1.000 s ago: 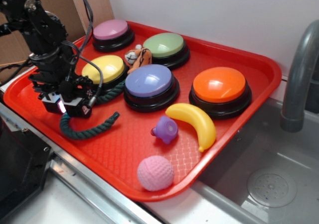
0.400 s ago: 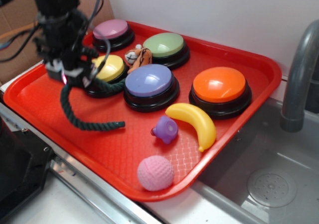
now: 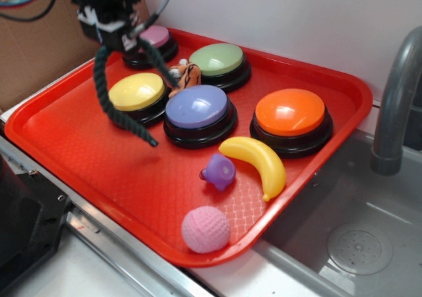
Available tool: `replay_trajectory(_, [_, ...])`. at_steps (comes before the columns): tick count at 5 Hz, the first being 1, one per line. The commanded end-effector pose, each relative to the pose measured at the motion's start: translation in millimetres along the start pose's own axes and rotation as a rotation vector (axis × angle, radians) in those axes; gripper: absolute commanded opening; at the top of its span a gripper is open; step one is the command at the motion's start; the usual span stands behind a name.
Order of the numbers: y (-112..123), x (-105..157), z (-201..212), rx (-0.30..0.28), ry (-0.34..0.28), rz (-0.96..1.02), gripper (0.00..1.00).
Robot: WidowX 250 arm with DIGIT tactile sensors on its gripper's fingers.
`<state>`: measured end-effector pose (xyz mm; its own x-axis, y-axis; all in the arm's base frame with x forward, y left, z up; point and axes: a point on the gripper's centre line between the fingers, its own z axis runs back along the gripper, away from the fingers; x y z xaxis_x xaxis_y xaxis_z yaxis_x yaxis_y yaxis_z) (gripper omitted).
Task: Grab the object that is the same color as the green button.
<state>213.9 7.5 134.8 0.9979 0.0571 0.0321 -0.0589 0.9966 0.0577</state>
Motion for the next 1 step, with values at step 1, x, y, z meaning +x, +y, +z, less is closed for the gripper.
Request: replay_trajectory(1, [11.0,11.7,13.2,0.001,-0.009,-0.001,0.00])
